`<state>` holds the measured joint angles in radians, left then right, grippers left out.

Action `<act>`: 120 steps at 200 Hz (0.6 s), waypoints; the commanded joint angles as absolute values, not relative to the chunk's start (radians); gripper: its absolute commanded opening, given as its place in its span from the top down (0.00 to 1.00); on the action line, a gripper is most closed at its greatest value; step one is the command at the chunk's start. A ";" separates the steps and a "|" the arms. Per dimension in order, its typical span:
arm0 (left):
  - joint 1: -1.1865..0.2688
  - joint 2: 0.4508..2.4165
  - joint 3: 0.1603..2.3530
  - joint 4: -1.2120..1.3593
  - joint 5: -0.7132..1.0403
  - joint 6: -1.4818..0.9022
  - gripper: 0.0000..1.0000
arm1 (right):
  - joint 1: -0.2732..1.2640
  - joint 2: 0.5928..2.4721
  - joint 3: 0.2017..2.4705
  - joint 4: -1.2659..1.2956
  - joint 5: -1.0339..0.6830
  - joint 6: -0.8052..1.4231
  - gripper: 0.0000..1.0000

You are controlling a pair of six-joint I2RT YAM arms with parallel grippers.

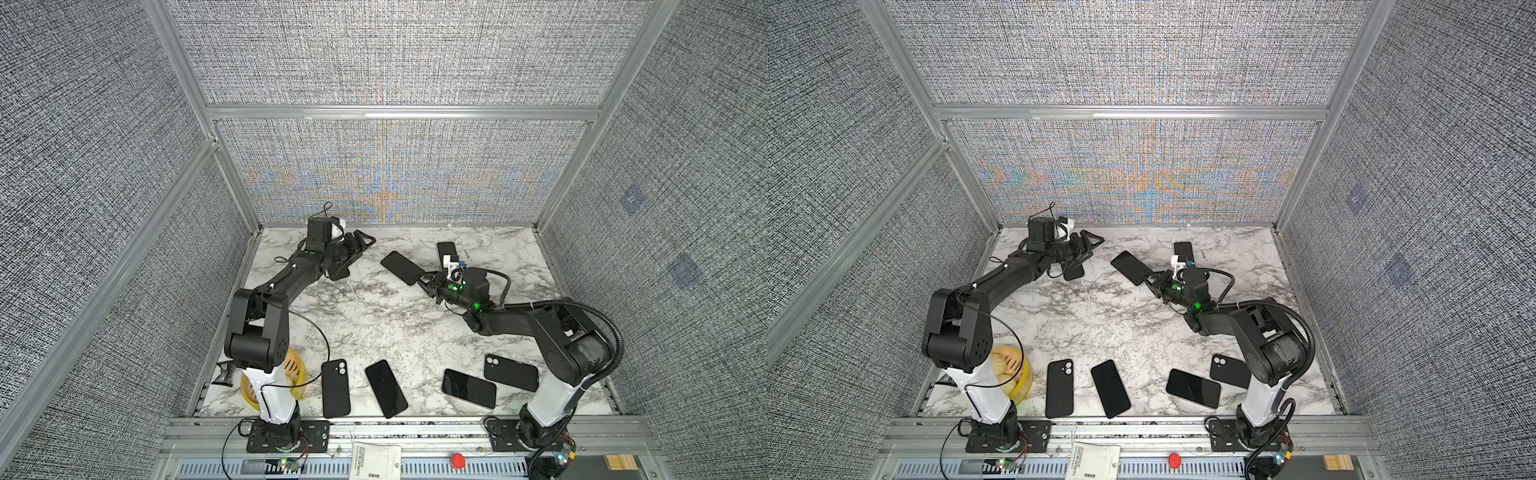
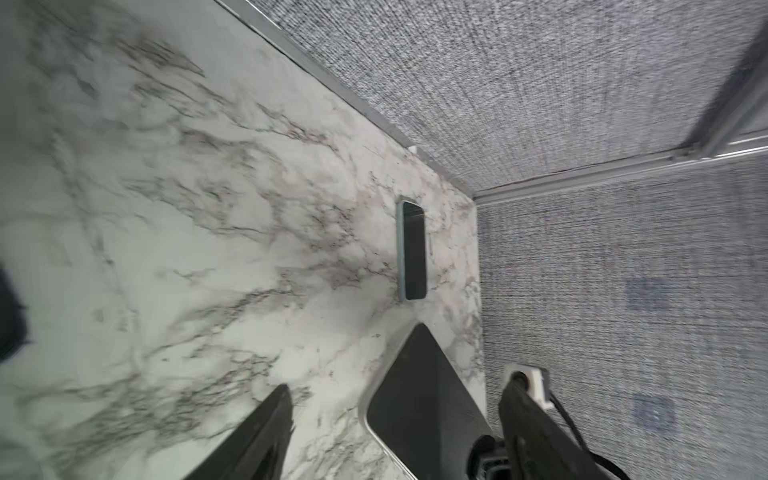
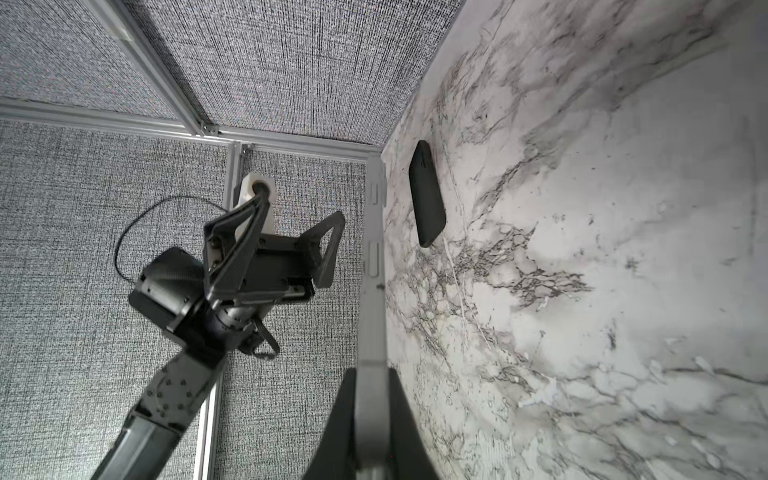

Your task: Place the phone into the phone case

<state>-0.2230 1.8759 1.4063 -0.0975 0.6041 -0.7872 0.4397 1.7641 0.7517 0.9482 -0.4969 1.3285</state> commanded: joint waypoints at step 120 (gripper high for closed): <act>-0.059 2.553 2.434 -0.873 0.471 -0.223 0.16 | 0.462 1.636 0.824 0.577 -0.600 0.983 1.00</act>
<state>-0.0734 2.5080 2.4073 -0.8700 0.4484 -0.2829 0.4534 1.6638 0.8101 0.6392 -0.5926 1.0786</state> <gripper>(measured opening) 0.833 0.105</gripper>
